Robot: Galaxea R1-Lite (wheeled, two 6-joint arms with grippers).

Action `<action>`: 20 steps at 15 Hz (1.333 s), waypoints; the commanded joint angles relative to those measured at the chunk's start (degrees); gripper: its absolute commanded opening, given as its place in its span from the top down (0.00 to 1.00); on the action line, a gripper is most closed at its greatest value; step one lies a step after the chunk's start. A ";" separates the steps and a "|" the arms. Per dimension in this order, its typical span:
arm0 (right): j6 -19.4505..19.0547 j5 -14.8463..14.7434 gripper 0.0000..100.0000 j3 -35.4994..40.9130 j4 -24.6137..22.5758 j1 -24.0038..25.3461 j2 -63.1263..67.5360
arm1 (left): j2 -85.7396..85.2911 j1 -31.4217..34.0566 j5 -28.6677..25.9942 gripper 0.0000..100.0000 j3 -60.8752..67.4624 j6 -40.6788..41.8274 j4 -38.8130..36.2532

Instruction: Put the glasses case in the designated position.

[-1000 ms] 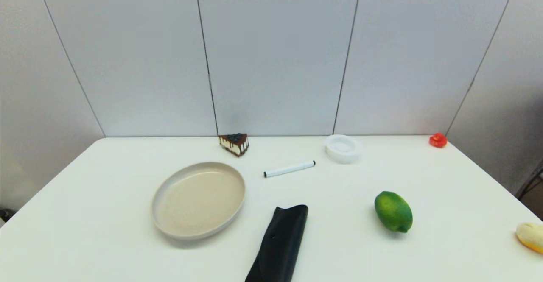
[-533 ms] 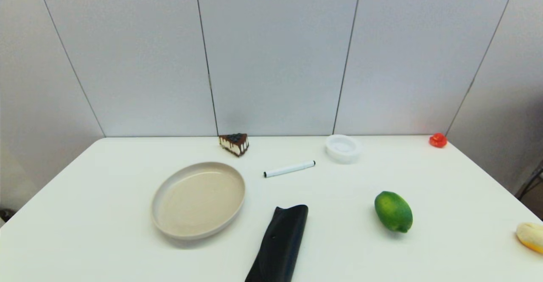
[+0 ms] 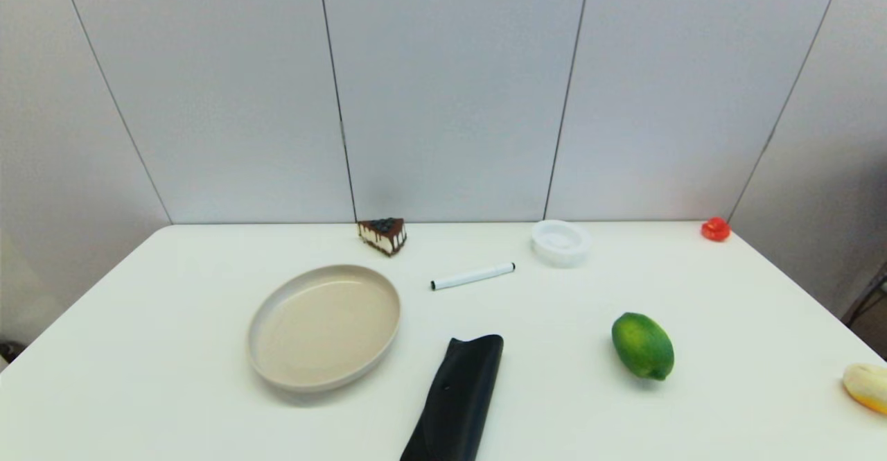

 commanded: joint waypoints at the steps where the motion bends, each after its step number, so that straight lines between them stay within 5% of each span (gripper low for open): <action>1: 0.00 0.00 0.00 0.00 -0.02 0.01 0.00 | 15.10 -2.15 1.91 0.00 -2.29 3.54 -20.40; 9: 0.00 0.00 0.00 0.00 -0.02 0.01 0.00 | 39.36 -6.11 8.68 0.00 -25.93 8.20 -22.07; 14: 0.00 0.00 0.00 0.00 -0.02 0.01 0.00 | 48.68 -8.83 7.71 0.00 -44.13 9.07 -0.89; 20: 0.00 0.00 0.00 0.00 -0.02 0.01 0.00 | 64.15 -8.74 -7.05 0.00 -52.30 14.35 2.36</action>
